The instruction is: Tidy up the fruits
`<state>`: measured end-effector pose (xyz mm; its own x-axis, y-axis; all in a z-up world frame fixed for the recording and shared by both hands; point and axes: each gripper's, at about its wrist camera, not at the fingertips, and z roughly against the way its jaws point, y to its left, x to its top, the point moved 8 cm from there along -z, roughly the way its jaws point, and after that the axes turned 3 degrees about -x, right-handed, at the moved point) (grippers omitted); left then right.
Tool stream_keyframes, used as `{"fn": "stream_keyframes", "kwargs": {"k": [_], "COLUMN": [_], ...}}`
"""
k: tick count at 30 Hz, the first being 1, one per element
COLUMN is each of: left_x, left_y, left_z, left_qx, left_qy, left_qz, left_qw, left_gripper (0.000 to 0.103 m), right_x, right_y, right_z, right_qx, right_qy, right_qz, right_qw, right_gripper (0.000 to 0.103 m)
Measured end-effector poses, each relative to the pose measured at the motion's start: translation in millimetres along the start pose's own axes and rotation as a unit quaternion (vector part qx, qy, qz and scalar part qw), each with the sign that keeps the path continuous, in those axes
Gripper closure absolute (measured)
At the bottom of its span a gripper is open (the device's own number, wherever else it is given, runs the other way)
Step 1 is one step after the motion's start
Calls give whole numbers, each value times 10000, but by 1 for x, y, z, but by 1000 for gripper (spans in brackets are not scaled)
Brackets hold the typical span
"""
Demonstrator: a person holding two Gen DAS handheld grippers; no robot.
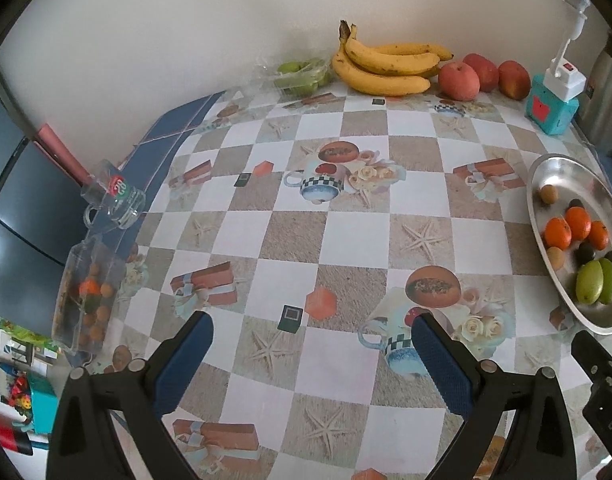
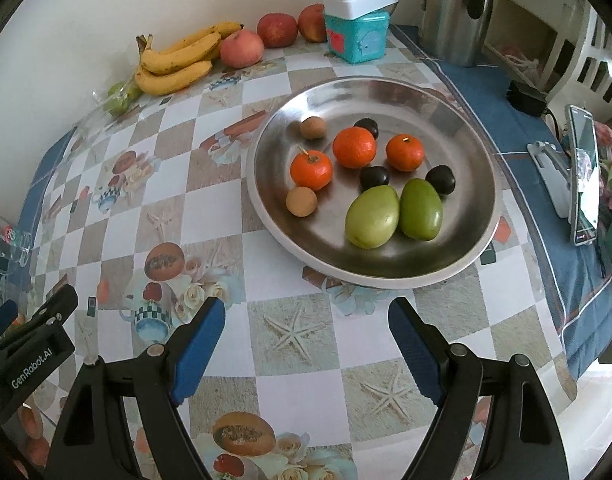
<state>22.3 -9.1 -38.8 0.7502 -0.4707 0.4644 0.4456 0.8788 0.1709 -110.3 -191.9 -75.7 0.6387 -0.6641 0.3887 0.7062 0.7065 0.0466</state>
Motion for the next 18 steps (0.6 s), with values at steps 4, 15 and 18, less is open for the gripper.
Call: {"fn": "stream_keyframes", "kwargs": {"k": [4, 15, 18], "left_x": [-2, 0, 0], "left_y": [-1, 0, 0], "left_z": [2, 6, 6], "left_qx": [-12, -90, -101], "left_qy": [22, 4, 23], "left_qz": [-13, 41, 45], "left_qw": [10000, 10000, 9999], "left_gripper": [2, 2, 2], "right_x": [1, 4, 4], "right_y": [0, 1, 1], "right_z": [10, 15, 14], "right_qx": [19, 27, 10], "right_qy": [-156, -244, -233], "right_qz": [-12, 67, 88], "right_qw": [9999, 9997, 9997], "right_gripper": [19, 19, 19]}}
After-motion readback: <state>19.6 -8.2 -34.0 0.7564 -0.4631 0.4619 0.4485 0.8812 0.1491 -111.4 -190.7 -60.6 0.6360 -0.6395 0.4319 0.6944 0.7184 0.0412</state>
